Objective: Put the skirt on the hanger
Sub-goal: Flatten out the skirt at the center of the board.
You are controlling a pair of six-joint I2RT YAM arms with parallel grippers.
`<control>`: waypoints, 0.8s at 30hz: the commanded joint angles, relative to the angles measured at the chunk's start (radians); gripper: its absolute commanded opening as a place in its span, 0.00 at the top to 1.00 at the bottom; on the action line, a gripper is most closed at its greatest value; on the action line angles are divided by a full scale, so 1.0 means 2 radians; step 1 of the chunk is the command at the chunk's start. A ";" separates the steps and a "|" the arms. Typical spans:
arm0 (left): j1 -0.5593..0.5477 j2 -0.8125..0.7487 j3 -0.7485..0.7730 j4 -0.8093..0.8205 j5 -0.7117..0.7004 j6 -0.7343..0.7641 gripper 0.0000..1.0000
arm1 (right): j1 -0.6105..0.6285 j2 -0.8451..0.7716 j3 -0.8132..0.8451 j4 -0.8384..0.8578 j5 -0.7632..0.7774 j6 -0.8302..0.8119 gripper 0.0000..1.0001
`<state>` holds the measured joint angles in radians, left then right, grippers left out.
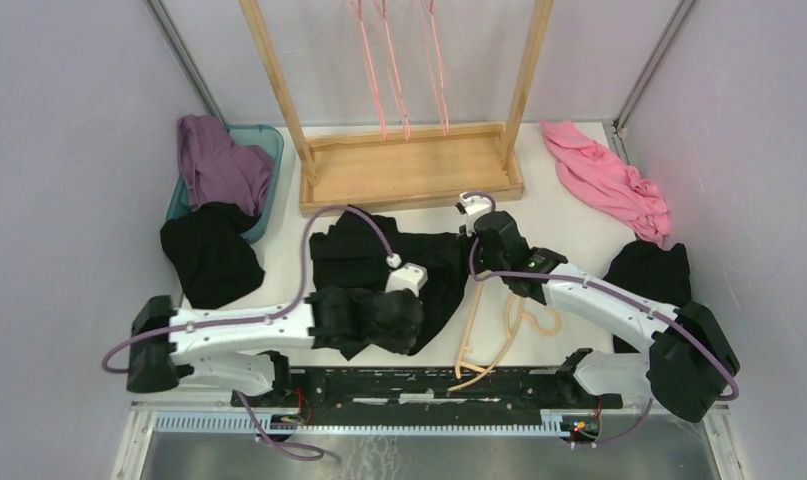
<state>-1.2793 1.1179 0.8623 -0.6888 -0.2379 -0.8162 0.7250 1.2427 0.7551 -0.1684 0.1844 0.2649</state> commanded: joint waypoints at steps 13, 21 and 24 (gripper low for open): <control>-0.085 0.227 0.143 -0.083 -0.187 -0.045 0.53 | -0.031 0.009 -0.001 0.017 -0.081 0.020 0.99; -0.083 0.251 0.125 -0.038 -0.171 -0.016 0.49 | -0.041 0.009 -0.001 0.020 -0.092 0.021 0.99; -0.083 0.251 0.117 -0.027 -0.146 -0.011 0.49 | -0.046 0.009 -0.003 0.021 -0.097 0.022 0.99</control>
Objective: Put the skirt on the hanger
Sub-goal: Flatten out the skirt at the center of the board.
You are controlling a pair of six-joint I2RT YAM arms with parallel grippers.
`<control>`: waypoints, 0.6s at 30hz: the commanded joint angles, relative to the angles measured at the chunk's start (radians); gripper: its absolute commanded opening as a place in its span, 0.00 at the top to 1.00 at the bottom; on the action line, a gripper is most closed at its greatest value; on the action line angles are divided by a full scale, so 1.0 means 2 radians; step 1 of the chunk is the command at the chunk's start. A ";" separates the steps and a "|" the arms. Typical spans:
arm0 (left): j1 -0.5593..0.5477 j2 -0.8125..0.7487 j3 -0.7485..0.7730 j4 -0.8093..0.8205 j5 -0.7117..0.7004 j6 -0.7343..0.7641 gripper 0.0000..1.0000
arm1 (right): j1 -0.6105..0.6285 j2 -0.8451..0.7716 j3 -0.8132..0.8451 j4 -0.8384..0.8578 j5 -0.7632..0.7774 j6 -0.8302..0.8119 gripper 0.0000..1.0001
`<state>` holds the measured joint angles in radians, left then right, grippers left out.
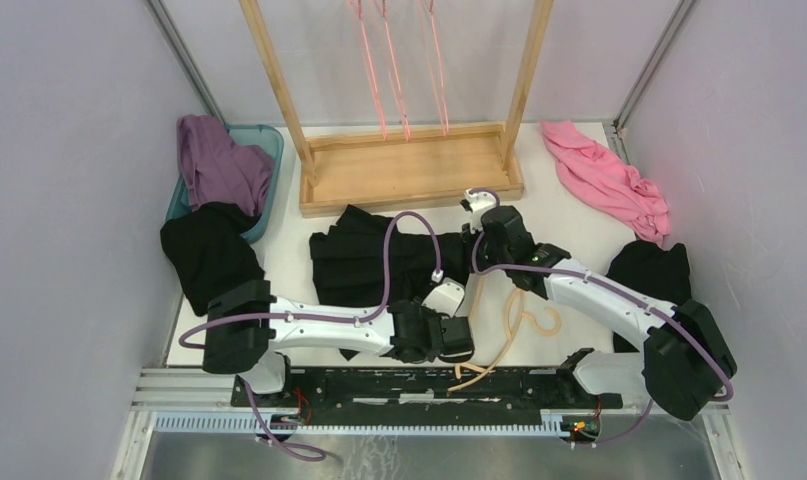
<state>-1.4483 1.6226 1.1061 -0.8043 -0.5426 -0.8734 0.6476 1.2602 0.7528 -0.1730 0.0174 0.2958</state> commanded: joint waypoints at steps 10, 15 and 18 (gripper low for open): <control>0.028 -0.012 -0.053 0.042 -0.009 0.014 0.50 | -0.016 0.002 -0.004 0.031 -0.027 0.011 0.99; 0.031 -0.019 -0.046 0.027 -0.031 0.008 0.68 | -0.018 0.001 -0.006 0.029 -0.030 0.010 0.99; 0.032 -0.027 -0.031 -0.007 -0.052 -0.007 0.94 | -0.020 -0.002 -0.004 0.025 -0.030 0.009 0.99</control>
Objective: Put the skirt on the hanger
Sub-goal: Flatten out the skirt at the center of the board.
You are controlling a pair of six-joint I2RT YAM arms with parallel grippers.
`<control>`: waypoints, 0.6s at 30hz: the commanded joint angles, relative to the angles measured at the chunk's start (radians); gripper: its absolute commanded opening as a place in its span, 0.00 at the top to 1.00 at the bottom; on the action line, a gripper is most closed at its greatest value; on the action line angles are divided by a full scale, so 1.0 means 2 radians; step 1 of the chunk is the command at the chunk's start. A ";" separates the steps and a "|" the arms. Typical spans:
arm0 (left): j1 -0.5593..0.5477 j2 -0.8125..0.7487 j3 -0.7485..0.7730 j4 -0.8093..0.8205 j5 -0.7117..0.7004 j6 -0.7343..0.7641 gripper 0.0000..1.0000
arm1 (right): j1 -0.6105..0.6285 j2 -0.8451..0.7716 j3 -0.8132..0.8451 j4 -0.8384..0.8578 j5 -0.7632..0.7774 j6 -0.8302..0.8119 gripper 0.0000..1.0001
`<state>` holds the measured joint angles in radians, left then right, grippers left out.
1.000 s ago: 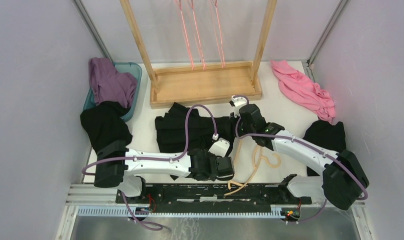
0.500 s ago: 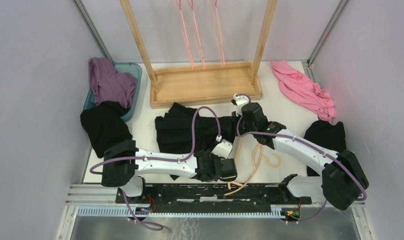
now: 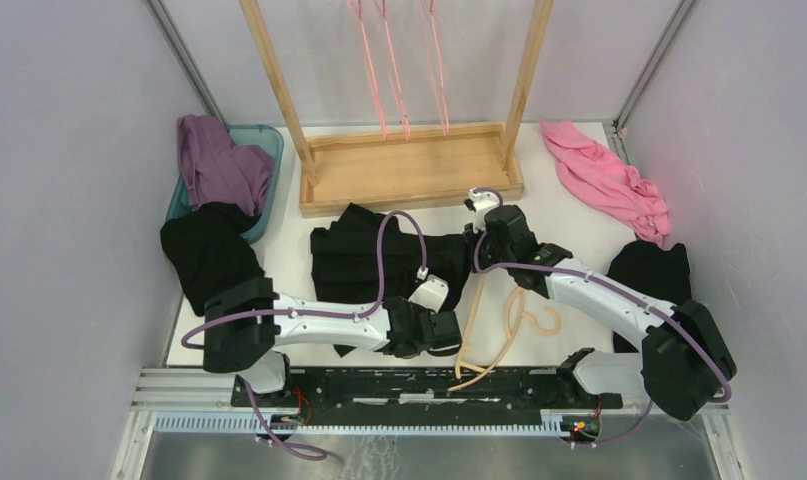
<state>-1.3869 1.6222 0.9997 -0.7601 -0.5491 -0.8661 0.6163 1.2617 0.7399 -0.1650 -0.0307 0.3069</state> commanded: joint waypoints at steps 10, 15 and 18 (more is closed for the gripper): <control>0.028 -0.144 0.079 -0.147 -0.105 -0.034 0.97 | -0.006 -0.046 0.053 -0.066 -0.008 -0.019 0.99; 0.096 -0.210 0.189 -0.200 -0.124 0.029 0.97 | -0.006 -0.061 0.151 -0.179 -0.016 -0.045 0.99; 0.129 -0.212 0.268 -0.215 -0.129 0.075 0.97 | -0.006 -0.062 0.211 -0.245 -0.012 -0.056 0.99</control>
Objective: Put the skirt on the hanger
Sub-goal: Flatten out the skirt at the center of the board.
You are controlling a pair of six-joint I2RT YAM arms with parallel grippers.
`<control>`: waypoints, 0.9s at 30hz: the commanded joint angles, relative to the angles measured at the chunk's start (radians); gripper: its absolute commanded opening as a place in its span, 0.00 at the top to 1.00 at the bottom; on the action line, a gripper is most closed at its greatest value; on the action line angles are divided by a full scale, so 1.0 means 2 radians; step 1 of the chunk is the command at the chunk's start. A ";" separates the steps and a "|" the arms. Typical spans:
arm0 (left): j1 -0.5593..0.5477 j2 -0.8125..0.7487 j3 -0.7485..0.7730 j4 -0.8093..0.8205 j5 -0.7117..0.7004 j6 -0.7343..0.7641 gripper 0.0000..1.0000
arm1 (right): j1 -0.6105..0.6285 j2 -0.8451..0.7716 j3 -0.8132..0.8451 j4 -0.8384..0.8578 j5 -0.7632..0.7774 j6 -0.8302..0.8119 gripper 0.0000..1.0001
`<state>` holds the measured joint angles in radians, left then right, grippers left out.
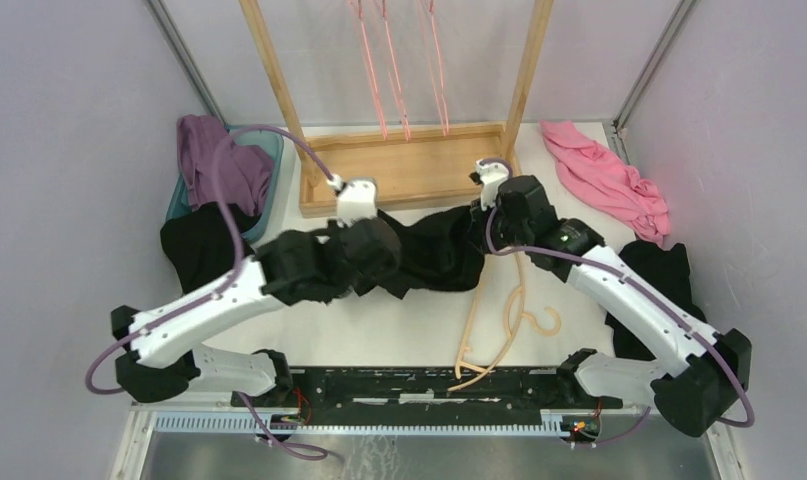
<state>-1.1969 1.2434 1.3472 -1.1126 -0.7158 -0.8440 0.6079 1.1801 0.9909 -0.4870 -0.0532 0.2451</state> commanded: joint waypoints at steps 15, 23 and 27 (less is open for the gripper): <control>0.130 0.060 0.401 -0.081 -0.068 0.188 0.97 | -0.001 -0.052 0.311 -0.271 0.167 -0.049 0.99; 0.167 0.073 0.402 -0.035 -0.054 0.221 0.97 | -0.002 -0.012 0.344 -0.253 0.173 -0.060 0.99; 0.223 0.089 0.372 0.015 -0.011 0.247 0.97 | -0.012 0.041 0.367 -0.226 0.186 -0.073 0.99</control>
<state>-0.8429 1.3983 2.1197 -1.2140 -0.7643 -0.4576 0.6064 1.1702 1.6672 -1.0031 0.2474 0.1425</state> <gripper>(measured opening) 0.046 0.095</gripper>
